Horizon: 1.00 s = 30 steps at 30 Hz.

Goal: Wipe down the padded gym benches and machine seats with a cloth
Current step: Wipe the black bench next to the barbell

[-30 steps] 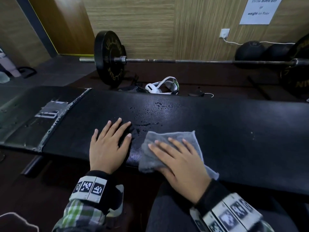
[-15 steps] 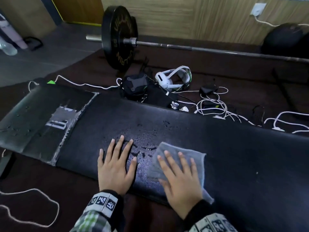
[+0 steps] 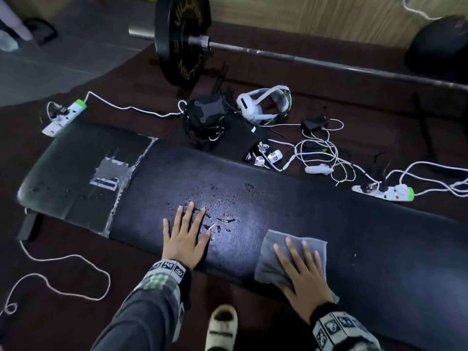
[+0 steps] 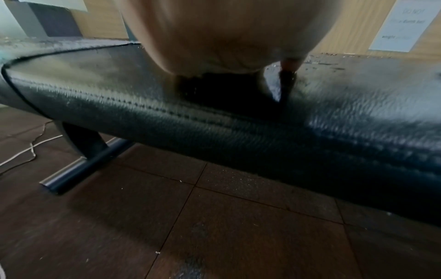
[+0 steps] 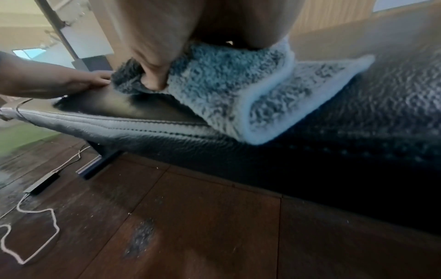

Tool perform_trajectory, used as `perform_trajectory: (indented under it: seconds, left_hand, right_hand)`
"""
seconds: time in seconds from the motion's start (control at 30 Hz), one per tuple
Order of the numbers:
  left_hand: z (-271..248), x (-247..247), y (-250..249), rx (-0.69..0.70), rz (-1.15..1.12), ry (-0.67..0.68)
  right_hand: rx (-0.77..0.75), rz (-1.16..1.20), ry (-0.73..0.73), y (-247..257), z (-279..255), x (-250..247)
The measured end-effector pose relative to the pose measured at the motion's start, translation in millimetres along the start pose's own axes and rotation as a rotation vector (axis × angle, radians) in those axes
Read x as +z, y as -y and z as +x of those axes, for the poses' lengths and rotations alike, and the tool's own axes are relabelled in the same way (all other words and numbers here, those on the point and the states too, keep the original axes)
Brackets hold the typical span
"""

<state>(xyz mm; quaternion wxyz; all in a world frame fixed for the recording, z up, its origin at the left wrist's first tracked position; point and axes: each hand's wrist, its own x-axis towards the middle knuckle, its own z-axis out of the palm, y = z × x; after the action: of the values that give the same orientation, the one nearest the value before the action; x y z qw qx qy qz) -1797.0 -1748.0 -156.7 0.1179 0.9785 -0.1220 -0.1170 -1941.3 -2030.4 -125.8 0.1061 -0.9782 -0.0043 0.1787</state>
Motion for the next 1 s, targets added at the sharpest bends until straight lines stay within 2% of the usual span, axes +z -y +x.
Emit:
perform_trajectory:
  seconds: [0.2, 0.37, 0.63, 0.77, 0.9, 0.93, 1.0]
  left_hand:
    - [36, -23, 16, -0.042, 0.005, -0.011]
    - [50, -12, 27, 0.034, 0.043, -0.037]
    - [45, -7, 29, 0.055, 0.057, -0.135]
    - [44, -8, 28, 0.052, 0.062, -0.162]
    - [43, -7, 30, 0.054, 0.061, -0.175]
    - [43, -7, 30, 0.053, 0.057, -0.178]
    - [44, -7, 30, 0.051, 0.057, -0.181]
  right_hand:
    - [-0.113, -0.082, 0.001, 9, 14, -2]
    - [-0.194, -0.114, -0.054, 15, 44, -7]
    - [-0.242, -0.143, -0.083, 20, 138, -38]
    - [-0.105, -0.118, -0.054, -2, 173, -62]
    - [0.219, 0.022, -0.08, -44, 157, -63]
    - [0.243, 0.033, -0.097, -49, 146, -61]
    - [0.195, 0.015, -0.119, -52, 122, -55]
